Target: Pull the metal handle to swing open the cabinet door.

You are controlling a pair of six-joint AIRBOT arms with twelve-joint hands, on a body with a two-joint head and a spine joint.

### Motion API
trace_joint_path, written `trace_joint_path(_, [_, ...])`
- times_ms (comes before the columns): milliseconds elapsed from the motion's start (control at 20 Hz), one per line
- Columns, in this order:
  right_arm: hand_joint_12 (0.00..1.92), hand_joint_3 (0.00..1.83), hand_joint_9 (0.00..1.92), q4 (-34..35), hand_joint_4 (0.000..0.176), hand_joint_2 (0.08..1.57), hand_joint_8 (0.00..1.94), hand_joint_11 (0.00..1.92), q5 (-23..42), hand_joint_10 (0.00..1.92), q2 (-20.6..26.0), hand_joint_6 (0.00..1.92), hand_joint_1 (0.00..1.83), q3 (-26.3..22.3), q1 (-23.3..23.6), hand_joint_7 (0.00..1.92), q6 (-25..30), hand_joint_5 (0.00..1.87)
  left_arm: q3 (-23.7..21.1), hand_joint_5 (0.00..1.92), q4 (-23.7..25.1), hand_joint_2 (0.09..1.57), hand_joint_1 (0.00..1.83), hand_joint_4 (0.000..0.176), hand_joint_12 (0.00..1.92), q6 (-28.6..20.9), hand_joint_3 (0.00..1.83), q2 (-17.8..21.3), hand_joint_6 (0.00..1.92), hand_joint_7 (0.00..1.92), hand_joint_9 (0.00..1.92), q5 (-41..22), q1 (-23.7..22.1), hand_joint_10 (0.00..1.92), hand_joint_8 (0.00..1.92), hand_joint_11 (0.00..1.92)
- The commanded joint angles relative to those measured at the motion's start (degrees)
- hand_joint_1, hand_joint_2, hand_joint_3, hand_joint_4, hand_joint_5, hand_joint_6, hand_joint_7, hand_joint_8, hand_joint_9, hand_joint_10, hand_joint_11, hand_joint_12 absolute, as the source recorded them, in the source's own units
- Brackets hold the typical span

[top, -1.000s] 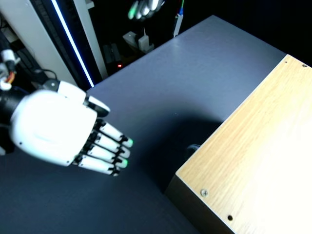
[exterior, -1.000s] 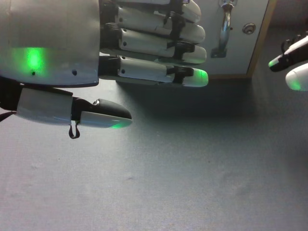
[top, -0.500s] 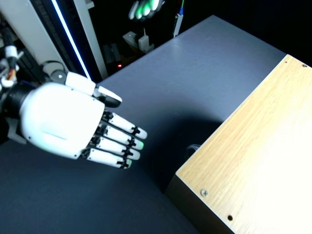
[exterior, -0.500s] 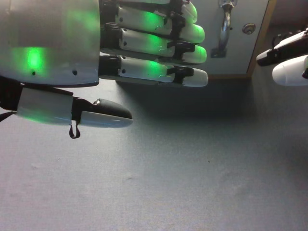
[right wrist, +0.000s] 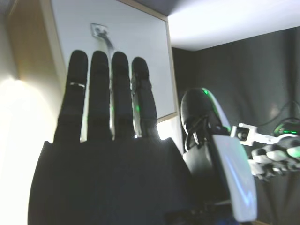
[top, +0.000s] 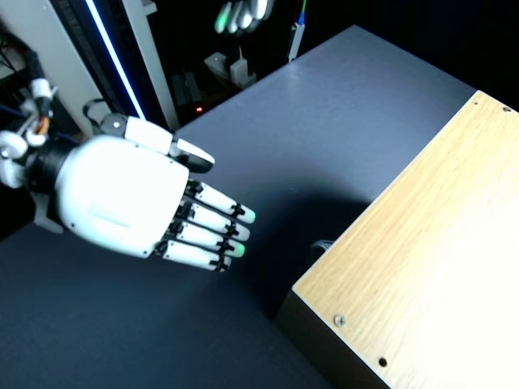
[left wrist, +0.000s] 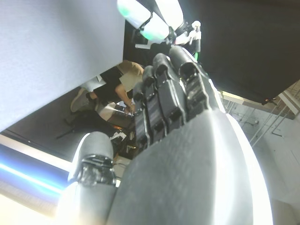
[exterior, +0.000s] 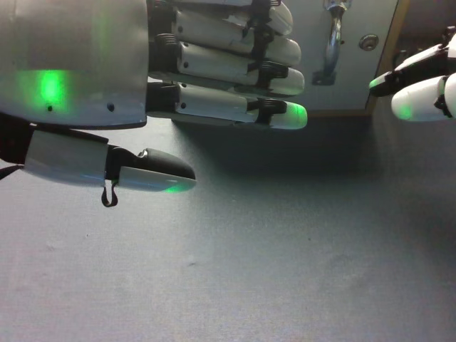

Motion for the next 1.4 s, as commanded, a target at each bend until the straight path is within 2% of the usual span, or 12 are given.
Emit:
trace_joint_path(0, [0.88, 0.00, 0.34, 0.8, 0.000, 1.43, 0.00, 0.00, -4.9, 0.01, 0.3, 0.01, 0.00, 0.0, 0.8, 0.39, 0.3, 0.39, 0.1, 0.32, -5.7, 1.49, 0.00, 0.000, 0.76, 0.4, 0.00, 0.4, 0.00, 0.35, 0.33, -1.3, -0.5, 0.00, 0.00, 0.00])
trace_joint_path(750, [0.94, 0.00, 0.34, 0.4, 0.000, 1.44, 0.01, 0.00, -5.3, 0.01, -0.4, 0.01, 0.00, -0.3, 0.7, 0.39, 0.2, 0.38, 0.1, 0.35, -5.7, 1.49, 0.00, 0.000, 0.79, 0.4, 0.00, 0.4, 0.00, 0.37, 0.36, -1.3, -0.5, 0.00, 0.00, 0.01])
trace_joint_path(800, [0.95, 0.00, 0.34, 11.5, 0.000, 1.44, 0.00, 0.00, -5.5, 0.00, -0.4, 0.00, 0.00, -0.4, 0.7, 0.39, -10.6, 0.38, 0.1, 0.35, -5.7, 1.50, 0.00, 0.000, 0.79, 0.4, 0.00, 0.4, 0.00, 0.37, 0.36, -1.3, -0.5, 0.00, 0.00, 0.01])
trace_joint_path(850, [0.93, 0.00, 0.33, 15.8, 0.000, 1.43, 0.00, 0.00, -5.6, 0.00, -0.4, 0.00, 0.00, -0.4, 0.7, 0.38, -15.9, 0.37, 0.1, 0.35, -5.7, 1.50, 0.00, 0.000, 0.79, 0.4, 0.00, 0.4, 0.00, 0.37, 0.36, -1.3, -0.5, 0.00, 0.00, 0.00])
trace_joint_path(900, [0.93, 0.00, 0.33, 22.2, 0.000, 1.43, 0.00, 0.00, -5.7, 0.00, -0.4, 0.00, 0.00, -0.3, 0.7, 0.38, -23.7, 0.37, 0.1, 0.35, -5.7, 1.50, 0.00, 0.000, 0.79, 0.4, 0.00, 0.4, 0.00, 0.37, 0.35, -1.3, -0.5, 0.00, 0.00, 0.00])
trace_joint_path(1000, [0.91, 0.00, 0.33, 39.8, 0.000, 1.43, 0.00, 0.00, -7.5, 0.00, -0.4, 0.00, 0.00, -0.8, 0.7, 0.37, -43.8, 0.36, 0.1, 0.35, -5.7, 1.50, 0.00, 0.000, 0.79, 0.4, 0.00, 0.4, 0.00, 0.37, 0.35, -1.3, -0.5, 0.00, 0.00, 0.00])
trace_joint_path(1050, [0.90, 0.00, 0.33, 45.5, 0.000, 1.43, 0.00, 0.00, -9.2, 0.00, -0.4, 0.00, 0.00, -1.3, 0.7, 0.37, -49.9, 0.36, 0.1, 0.35, -5.7, 1.49, 0.00, 0.000, 0.79, 0.4, 0.00, 0.4, 0.00, 0.37, 0.36, -1.3, -0.5, 0.00, 0.00, 0.00])
trace_joint_path(1250, [0.88, 0.00, 0.31, 47.3, 0.000, 1.42, 0.00, 0.00, -14.9, 0.00, -0.8, 0.00, 0.00, -1.9, 0.7, 0.35, -56.5, 0.37, 0.1, 0.32, -5.7, 1.48, 0.00, 0.000, 0.80, 0.4, 0.00, 0.4, 0.00, 0.39, 0.39, -1.3, -0.5, 0.01, 0.01, 0.04])
trace_joint_path(1350, [0.89, 0.00, 0.31, 51.2, 0.000, 1.41, 0.00, 0.00, -16.6, 0.00, -1.0, 0.01, 0.00, -1.6, 1.2, 0.36, -63.2, 0.37, 0.1, 0.31, -5.7, 1.48, 0.00, 0.000, 0.79, 0.4, 0.00, 0.4, 0.00, 0.39, 0.39, -1.3, -0.5, 0.01, 0.00, 0.02])
